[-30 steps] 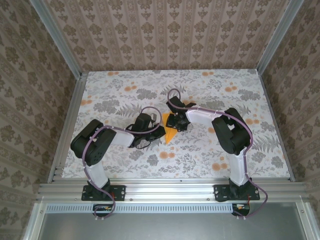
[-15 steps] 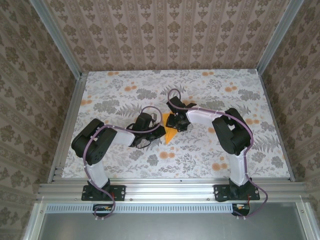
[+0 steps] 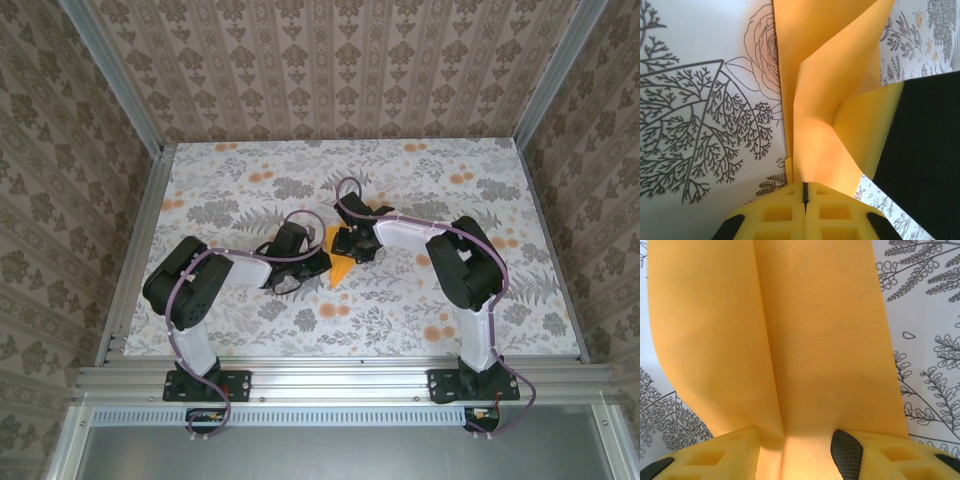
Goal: Fold a paper plane with a square sheet of paper (pick it up from the middle)
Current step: Fourth fold the wing at the center of the table.
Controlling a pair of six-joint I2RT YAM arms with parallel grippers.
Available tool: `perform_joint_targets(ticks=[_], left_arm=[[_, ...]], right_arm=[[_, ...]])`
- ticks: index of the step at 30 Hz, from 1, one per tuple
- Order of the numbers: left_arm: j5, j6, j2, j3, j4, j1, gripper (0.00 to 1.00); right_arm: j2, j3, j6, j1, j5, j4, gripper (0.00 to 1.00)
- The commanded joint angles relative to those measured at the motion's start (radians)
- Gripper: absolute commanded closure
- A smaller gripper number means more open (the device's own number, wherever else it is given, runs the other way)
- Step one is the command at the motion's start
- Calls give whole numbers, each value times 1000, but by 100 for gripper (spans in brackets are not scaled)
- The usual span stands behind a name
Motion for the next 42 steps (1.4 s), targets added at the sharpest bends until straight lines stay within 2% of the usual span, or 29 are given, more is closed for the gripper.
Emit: perform_joint_targets(ticks=[1,7,12,16,20,23,26,32,42], left_arm=[[-25,41,35,23,-157,6,100],[-37,48,35,36,-216,4,100],[-39,49,36,42,-223,2,100],[-35,52,41,46,-218,2,100],[-22,55,44,49,-206,2,100],[-15,62,38,51,-200,1,100],[-13,66,37,57,-198,0,100],[-8,73,30,68,-190,-1,100],[48,80,-9,64,-93,-6,100]], right_arm=[[101,-101,-33,-45,57,-149,49],[-46,-87,-63,-66,-25,-61,47],[-177,-161,-130,-102,-128,69,46],[-201,-209,-215,-118,-231,136,48],[-207,-218,-233,-117,-318,185,50],[-214,-198,-233,-110,-300,168,51],[-186,-161,-261,-97,-224,96,51],[-124,-158,-221,-98,-94,14,57],[-52,-202,-174,-98,-163,77,58]])
